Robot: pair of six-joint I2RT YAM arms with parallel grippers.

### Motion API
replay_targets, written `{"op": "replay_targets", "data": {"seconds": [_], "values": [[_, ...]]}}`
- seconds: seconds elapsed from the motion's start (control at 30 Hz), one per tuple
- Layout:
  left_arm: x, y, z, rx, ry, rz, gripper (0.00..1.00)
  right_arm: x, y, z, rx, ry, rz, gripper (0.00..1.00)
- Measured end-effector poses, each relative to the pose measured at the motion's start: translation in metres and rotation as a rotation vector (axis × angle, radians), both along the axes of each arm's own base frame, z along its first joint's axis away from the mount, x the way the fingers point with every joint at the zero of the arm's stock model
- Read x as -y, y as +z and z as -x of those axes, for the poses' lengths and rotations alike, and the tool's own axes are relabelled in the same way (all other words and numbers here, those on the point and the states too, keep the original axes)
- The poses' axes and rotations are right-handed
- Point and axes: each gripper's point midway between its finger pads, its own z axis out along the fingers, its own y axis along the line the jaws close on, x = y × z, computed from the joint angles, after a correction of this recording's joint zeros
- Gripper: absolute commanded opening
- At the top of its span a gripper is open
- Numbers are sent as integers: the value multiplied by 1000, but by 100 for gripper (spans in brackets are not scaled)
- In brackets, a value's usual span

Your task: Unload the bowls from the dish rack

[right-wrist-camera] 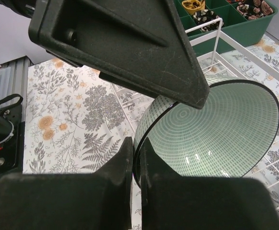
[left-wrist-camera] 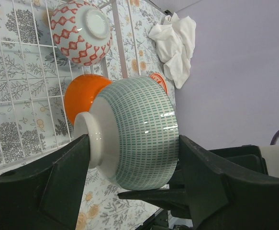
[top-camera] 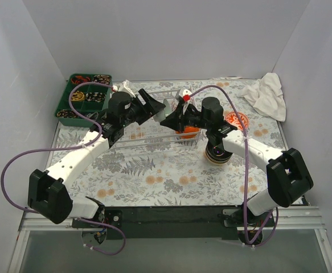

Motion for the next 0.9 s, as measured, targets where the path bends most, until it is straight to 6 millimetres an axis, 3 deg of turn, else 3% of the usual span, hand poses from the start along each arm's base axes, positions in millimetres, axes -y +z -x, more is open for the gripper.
{"op": "replay_targets", "data": {"seconds": [0.03,0.27,0.4,0.5,0.6,0.73,0.8,0.9], "values": [[-1,0,0,3,2,-1,26,0,0,0,2,-1,6,1],[-12,22,5,116,19,-45,84,0,15,2,78,-5,59,1],[-37,51,7,293,82,-152,98,14,24,0,81,-75,136,1],[-68,79,8,444,182,-238,98,38,18,-14,60,-194,248,1],[-96,87,9,544,277,-336,98,66,9,-31,46,-334,377,1],[-118,61,6,569,352,-471,98,111,4,-52,32,-522,539,1],[-125,38,3,545,356,-550,98,134,3,-63,18,-609,596,1],[-132,22,0,541,362,-626,98,177,-4,-85,-22,-758,679,1]]}}
